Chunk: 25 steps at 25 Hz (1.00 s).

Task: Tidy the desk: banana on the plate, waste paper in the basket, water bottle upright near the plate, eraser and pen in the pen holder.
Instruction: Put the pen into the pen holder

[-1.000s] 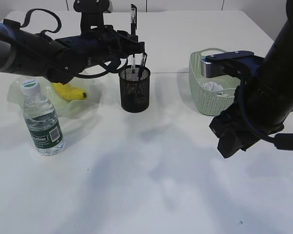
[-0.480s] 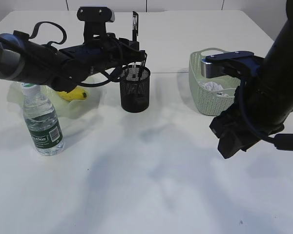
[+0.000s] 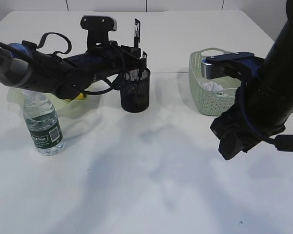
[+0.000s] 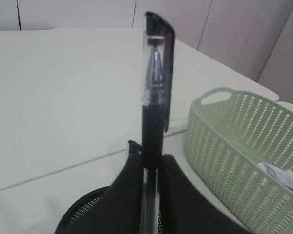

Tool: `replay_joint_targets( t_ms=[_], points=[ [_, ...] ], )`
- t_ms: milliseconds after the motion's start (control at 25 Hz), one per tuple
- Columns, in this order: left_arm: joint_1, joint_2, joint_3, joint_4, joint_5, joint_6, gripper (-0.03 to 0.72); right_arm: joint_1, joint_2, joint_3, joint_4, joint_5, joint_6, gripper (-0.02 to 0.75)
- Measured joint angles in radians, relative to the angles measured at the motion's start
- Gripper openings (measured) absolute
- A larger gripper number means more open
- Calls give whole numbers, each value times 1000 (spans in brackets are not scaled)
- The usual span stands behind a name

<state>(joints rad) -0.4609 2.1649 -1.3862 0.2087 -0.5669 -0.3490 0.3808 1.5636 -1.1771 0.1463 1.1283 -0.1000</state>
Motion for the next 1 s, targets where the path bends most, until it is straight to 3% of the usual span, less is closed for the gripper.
replay_joint_targets(
  t_ms=[1000],
  points=[
    [22, 59, 0, 0, -71, 60, 37, 0, 0, 0, 0, 6, 0, 319]
  ],
)
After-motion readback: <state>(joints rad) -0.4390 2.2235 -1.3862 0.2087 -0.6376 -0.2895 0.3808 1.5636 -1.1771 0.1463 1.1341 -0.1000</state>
